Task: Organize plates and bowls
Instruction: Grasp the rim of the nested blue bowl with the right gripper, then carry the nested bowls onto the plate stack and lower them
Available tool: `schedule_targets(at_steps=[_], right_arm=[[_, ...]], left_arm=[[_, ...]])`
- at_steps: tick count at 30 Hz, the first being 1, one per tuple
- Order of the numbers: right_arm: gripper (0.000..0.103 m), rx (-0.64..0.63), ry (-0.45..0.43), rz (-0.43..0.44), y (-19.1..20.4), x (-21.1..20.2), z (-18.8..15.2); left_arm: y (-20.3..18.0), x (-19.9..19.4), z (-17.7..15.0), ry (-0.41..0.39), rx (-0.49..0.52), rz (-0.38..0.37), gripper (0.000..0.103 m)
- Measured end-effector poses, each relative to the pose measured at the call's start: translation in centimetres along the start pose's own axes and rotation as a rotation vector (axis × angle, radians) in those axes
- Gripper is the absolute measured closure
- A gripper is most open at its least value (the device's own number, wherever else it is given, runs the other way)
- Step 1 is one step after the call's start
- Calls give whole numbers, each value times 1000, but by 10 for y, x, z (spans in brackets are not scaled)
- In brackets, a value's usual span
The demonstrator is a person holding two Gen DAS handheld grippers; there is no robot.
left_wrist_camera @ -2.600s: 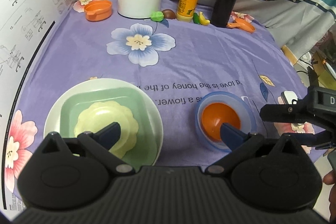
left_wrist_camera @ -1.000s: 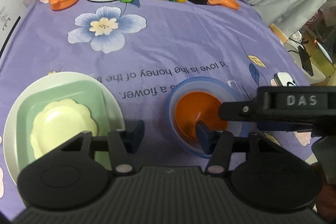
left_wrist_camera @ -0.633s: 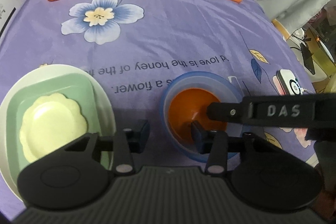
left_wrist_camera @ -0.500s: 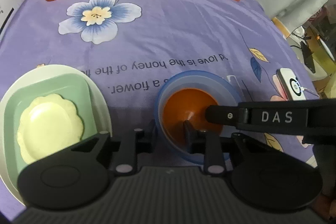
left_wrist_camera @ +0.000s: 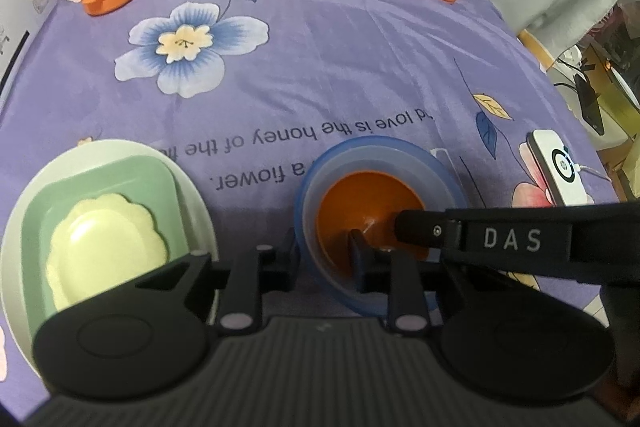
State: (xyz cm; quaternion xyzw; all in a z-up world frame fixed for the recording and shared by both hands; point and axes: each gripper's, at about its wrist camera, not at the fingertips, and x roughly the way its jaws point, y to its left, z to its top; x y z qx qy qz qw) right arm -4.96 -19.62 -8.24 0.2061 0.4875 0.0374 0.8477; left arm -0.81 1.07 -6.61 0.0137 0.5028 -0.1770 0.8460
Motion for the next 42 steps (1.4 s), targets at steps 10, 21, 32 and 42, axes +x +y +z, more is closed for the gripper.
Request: schedule_targets(at_steps=[10, 21, 32, 42], right_arm=[[74, -39, -5, 16, 34, -13, 5], [74, -126, 11, 42, 94, -11, 6], [74, -210, 48, 99, 168, 6, 8], [74, -195, 147, 88, 176, 39, 4]], left_arm=[[28, -27, 5, -37, -53, 9, 78], [78, -60, -1, -87, -104, 53, 78], [134, -81, -1, -94, -144, 118, 78], [154, -61, -12, -21, -155, 119, 78]])
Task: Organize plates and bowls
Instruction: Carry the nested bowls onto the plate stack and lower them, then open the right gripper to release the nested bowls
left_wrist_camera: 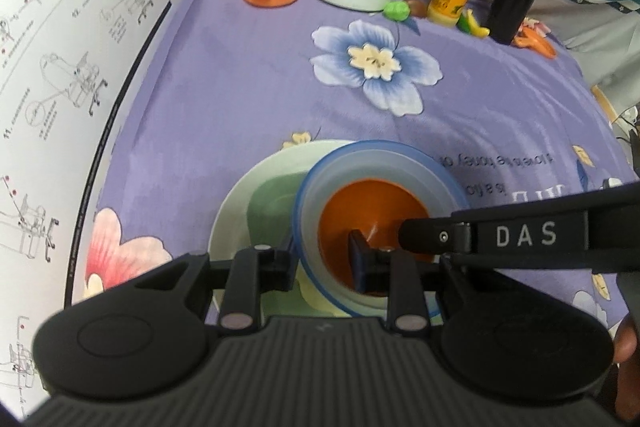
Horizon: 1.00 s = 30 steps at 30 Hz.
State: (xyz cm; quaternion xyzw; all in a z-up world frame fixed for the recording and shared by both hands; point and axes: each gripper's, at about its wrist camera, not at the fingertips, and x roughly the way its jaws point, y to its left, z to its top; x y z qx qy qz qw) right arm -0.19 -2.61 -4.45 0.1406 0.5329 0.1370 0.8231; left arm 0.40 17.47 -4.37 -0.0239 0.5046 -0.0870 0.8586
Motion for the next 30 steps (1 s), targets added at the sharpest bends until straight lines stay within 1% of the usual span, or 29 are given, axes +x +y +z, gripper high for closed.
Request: schedule_targets(at_steps=[6, 14, 15, 17, 19, 21, 23, 25, 27, 28, 29, 30], right_arm=[[74, 2, 30, -5, -2, 10, 0], [72, 4, 45, -4, -3, 22, 4], [72, 0, 43, -8, -3, 23, 6], [72, -24, 25, -7, -2, 23, 6], [71, -43, 8, -23, 0, 21, 6], [66, -41, 1, -22, -2, 19, 6], [58, -30, -3, -19, -6, 18, 6], [55, -23, -6, -16, -9, 17, 6], [54, -20, -11, -13, -11, 15, 5], [52, -19, -15, -13, -11, 13, 5], [48, -18, -21, -16, -12, 11, 4], [45, -17, -29, -19, -13, 8, 3]], left_arm=[[4, 12, -1, 23, -7, 1, 78], [7, 22, -1, 32, -21, -6, 77], [7, 22, -1, 27, -21, -4, 76], [7, 22, -2, 15, -22, 11, 67], [9, 21, -2, 4, -29, 12, 63], [12, 21, -2, -2, -43, 3, 62], [13, 19, -2, -10, -47, 6, 57], [14, 18, -3, -20, -47, 9, 54], [14, 14, -4, -32, -53, 15, 49], [15, 12, -5, -42, -57, 23, 45], [15, 9, -5, -51, -62, 29, 41], [17, 6, -6, -61, -68, 31, 39]])
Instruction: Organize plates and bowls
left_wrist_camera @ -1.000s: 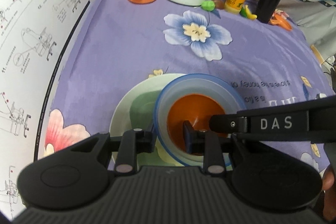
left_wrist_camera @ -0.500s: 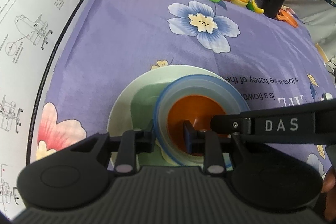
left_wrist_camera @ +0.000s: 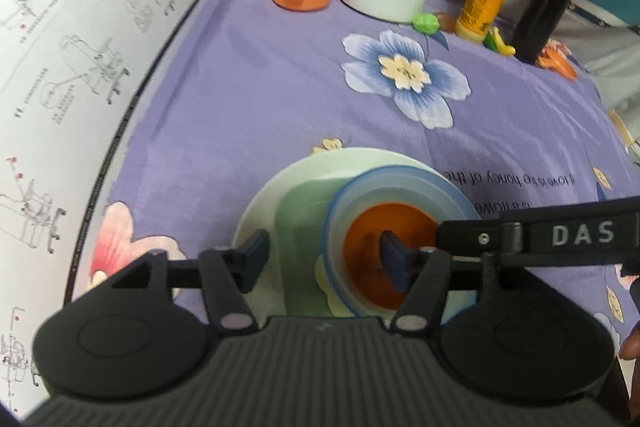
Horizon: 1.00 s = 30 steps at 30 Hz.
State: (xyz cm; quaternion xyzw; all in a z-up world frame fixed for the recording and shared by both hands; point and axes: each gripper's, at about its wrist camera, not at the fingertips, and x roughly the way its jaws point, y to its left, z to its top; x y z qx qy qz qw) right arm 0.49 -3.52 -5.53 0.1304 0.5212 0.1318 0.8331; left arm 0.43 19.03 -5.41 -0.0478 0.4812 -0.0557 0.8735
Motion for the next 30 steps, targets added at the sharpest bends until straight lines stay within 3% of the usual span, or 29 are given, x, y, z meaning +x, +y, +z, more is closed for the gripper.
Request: schedule_targets(at_steps=[5, 8, 16, 22, 30], right_arm=[[27, 7, -51, 7, -5, -19, -4], [21, 14, -86, 12, -9, -33, -6], [1, 36, -162, 29, -21, -66, -15], [0, 38, -227, 42, -35, -94, -29], [0, -4, -290, 45, -51, -124, -55]], left_arm=[[4, -18, 2, -60, -25, 12, 12], [2, -31, 3, -93, -24, 16, 7], [-12, -67, 2, -168, 14, 4, 0], [-20, -94, -6, -227, 34, -4, 0], [-11, -114, -28, -268, -13, 1, 0]])
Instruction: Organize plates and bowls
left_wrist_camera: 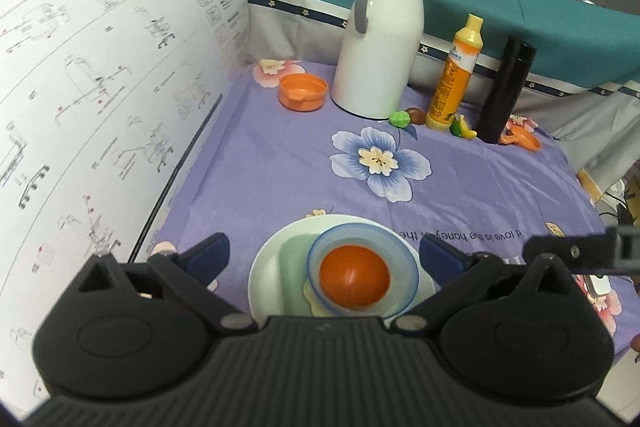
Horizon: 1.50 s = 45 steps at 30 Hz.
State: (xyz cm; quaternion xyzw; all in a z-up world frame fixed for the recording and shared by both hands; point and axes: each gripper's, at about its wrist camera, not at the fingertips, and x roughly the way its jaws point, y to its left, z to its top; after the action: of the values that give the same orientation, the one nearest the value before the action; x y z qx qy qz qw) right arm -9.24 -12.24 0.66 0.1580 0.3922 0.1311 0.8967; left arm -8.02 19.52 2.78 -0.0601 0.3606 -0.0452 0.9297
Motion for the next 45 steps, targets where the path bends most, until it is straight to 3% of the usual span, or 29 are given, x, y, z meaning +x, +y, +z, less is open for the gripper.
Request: schedule_targets(at_steps=[8, 14, 18, 24, 45], right_arm=[[0, -98, 33, -36, 3, -6, -29], [0, -131, 40, -60, 6, -8, -41], [0, -148, 43, -86, 6, -6, -45], [0, -164, 55, -116, 5, -1, -49], [0, -231, 128, -125, 14, 23, -54]], left_arm=[[4, -3, -23, 34, -18, 2, 0], [0, -1, -34, 51, 23, 13, 0], [-4, 2, -39, 74, 48, 5, 0], [-10, 5, -48, 68, 112, 59, 0], [-2, 28, -57, 120, 125, 81, 0]])
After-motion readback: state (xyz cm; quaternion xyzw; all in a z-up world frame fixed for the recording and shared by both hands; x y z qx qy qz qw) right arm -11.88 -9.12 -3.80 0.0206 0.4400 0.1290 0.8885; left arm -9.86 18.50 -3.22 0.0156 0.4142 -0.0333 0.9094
